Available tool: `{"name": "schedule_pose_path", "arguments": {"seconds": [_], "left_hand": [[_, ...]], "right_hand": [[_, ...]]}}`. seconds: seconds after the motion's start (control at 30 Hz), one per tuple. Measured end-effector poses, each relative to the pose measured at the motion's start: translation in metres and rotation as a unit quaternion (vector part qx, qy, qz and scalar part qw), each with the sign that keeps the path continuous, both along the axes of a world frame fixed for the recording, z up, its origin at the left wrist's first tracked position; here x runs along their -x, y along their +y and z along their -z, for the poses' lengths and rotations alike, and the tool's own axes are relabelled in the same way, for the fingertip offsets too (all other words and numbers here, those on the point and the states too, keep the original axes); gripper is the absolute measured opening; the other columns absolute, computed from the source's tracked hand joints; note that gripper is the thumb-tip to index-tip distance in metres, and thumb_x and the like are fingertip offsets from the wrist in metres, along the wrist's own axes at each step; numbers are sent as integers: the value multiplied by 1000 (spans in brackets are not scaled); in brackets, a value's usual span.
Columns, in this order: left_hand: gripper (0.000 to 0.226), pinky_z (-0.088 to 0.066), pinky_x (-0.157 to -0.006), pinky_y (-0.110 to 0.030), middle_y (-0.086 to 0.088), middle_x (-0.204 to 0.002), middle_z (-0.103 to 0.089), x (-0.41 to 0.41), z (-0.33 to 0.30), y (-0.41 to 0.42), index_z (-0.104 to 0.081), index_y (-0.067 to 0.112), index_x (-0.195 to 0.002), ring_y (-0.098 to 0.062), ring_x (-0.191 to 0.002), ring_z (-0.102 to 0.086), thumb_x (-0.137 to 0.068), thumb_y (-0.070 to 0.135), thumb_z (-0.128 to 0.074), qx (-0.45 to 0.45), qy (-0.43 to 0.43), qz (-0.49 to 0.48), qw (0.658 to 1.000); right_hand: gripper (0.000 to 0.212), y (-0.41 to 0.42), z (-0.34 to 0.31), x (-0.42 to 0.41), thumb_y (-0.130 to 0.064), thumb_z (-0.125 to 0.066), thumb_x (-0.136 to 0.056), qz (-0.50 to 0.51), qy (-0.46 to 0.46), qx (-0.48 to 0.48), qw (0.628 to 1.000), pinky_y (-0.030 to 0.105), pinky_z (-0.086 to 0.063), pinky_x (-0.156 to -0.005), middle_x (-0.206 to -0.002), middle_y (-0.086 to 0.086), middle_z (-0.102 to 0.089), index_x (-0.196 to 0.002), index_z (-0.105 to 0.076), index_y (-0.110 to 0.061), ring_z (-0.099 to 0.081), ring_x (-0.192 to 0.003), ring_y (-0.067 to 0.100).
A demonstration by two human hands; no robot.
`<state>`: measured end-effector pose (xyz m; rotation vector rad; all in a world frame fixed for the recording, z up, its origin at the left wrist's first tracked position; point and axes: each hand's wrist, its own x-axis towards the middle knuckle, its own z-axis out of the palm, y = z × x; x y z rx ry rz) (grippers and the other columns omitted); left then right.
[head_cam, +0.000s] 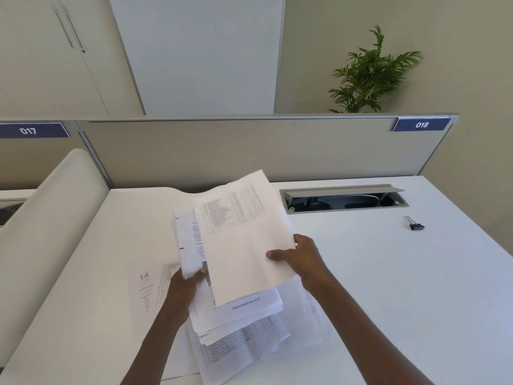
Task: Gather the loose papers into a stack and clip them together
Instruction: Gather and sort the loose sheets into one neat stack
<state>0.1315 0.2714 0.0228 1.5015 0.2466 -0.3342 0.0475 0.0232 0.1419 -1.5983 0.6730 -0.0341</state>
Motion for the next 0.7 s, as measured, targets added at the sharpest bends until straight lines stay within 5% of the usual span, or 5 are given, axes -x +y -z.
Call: {"name": "schedule_pose_path", "arguments": {"seconds": [0.1, 0.23, 0.43, 0.57, 0.7], "left_hand": [[25, -55, -72, -33, -7, -101, -77, 5, -7, -3, -69, 12, -111, -23, -94, -73, -86, 12, -72, 38, 6, 23, 999], [13, -58, -57, -27, -3, -89, -79, 12, -17, -7, -71, 13, -101, -16, -77, -76, -90, 11, -65, 82, 18, 41, 996], [16, -57, -69, -37, -10, -93, -78, 15, -16, -3, -73, 13, -100, -24, -81, -74, -94, 10, -58, 95, 28, 54, 994], [17, -59, -63, -35, -12, -94, -77, 15, -17, -2, -71, 12, -103, -22, -76, -75, -93, 7, -58, 107, 35, 62, 992], [23, -60, -59, -35, -15, -94, -77, 18, -24, -4, -71, 8, -106, -26, -76, -75, -84, 15, -70, 165, 32, 89, 982]], "right_hand": [[56, 7, 24, 1, -10, -89, -61, 0, 37, 12, 999, 31, -57, -71, -107, 7, -69, -109, -60, -6, -67, -93, 23], [58, 13, 48, 6, -22, -87, -63, -28, 87, 145, 985, 38, -55, -80, -104, 2, -64, -108, -52, -12, -61, -94, 23], [71, 5, 57, 4, -55, -72, -75, -121, 158, 324, 925, 38, -43, -97, -125, 12, -56, -124, -50, -8, -51, -119, 31], [82, -6, 54, -5, -74, -58, -73, -115, 172, 300, 931, 42, -43, -100, -127, 11, -57, -121, -54, -8, -50, -121, 33], [61, -14, 44, -11, -53, -70, -80, -83, 90, 167, 978, 34, -51, -86, -121, 3, -64, -123, -54, -14, -61, -108, 23]]}}
